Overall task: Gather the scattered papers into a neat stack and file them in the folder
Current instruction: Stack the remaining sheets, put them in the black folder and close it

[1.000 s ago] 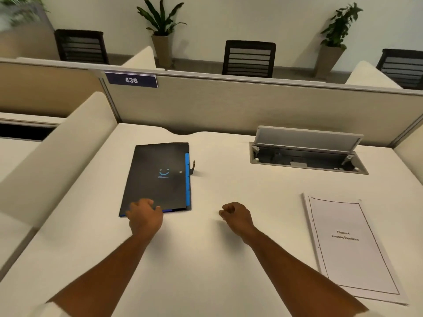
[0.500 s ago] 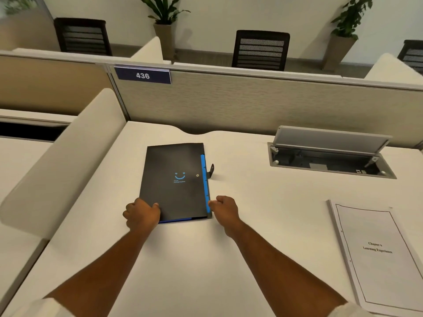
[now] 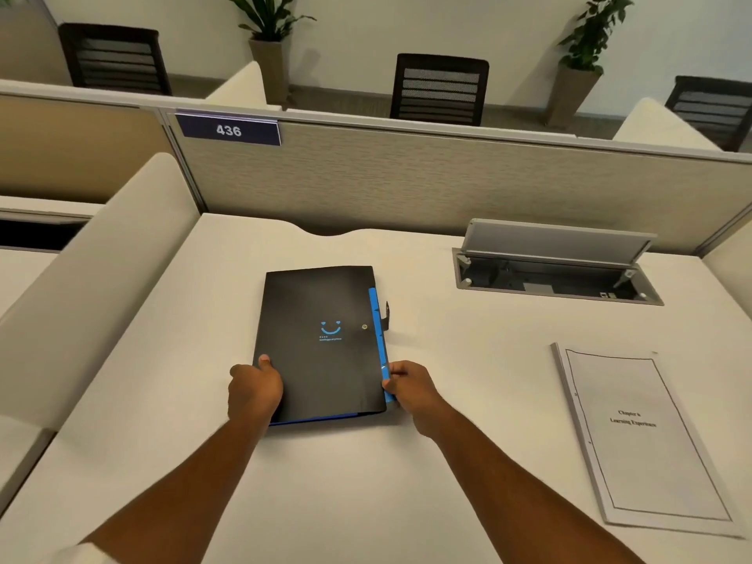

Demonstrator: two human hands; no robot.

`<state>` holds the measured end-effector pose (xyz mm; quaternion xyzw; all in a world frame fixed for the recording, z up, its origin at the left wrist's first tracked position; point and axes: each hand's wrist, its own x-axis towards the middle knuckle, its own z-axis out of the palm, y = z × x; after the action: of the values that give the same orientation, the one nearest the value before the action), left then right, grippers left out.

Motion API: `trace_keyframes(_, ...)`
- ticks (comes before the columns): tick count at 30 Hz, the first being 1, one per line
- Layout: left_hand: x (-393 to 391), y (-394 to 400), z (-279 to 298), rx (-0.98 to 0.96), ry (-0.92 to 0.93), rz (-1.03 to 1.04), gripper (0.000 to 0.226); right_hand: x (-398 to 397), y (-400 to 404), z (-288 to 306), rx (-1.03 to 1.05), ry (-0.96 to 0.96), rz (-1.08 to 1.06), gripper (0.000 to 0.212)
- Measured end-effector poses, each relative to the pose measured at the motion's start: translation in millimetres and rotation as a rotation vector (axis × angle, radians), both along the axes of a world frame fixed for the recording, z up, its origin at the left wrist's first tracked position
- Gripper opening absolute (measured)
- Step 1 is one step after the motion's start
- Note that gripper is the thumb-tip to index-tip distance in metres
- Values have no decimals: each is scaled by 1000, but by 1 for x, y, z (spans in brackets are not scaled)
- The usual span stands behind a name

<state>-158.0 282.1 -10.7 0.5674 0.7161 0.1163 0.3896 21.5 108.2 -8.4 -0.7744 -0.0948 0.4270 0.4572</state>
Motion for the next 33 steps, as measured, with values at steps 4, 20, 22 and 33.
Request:
trace_keyframes(4,8,-38,1,74,26,-85,56,12,-54,10,128,164,-37,12)
trace_keyframes(20,68,-248,5,173,177,-222,43,84,-229,0,356,347,-85,30)
trace_keyframes(22,82,-271,8,235,281,-236,49,89,-243,-3,325,361,-46,30)
trace_keyframes(33,164,-376,3,10,321,-618,125,94,-279,-20,69,490,-3,32)
